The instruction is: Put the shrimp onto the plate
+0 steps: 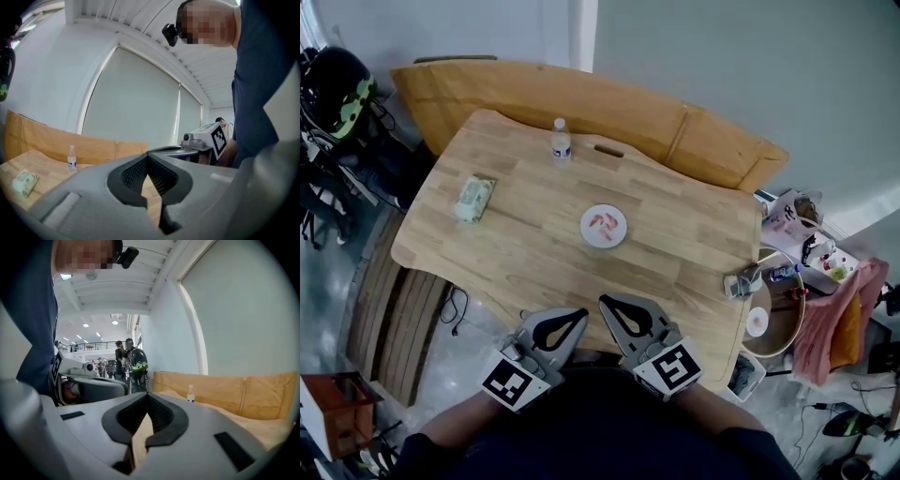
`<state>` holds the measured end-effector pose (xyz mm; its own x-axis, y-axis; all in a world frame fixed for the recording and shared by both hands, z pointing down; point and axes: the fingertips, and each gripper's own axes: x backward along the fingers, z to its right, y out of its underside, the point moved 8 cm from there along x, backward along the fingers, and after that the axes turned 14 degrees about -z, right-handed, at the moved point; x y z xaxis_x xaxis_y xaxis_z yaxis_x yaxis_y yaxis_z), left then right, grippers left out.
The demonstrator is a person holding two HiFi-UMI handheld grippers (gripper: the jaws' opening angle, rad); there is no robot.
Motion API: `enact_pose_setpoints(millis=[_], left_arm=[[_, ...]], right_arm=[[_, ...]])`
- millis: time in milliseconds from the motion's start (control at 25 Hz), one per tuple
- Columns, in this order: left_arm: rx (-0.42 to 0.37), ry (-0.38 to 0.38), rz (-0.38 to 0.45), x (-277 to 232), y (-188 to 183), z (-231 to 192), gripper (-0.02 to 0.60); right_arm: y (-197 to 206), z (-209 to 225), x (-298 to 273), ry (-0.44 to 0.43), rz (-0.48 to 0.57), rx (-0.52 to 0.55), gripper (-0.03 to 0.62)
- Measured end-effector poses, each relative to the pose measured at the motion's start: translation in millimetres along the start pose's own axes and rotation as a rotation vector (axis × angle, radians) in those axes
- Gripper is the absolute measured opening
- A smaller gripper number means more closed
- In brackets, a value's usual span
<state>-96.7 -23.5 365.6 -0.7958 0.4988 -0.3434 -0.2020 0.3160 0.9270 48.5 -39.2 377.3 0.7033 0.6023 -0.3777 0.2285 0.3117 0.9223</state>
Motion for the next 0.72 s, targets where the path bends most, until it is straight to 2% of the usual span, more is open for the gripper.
enact_pose_setpoints(millis=[400,720], left_arm=[[-0.001,0.000,0.005,1,-1,5,-0.002],[-0.004,-0.009,0.009,4,1,5,-0.002]], right_arm=[[-2,-18,9,-0.010,0.047,0.029,0.009],[-1,-23,6,-0.029,0.042,0.035,0.009]])
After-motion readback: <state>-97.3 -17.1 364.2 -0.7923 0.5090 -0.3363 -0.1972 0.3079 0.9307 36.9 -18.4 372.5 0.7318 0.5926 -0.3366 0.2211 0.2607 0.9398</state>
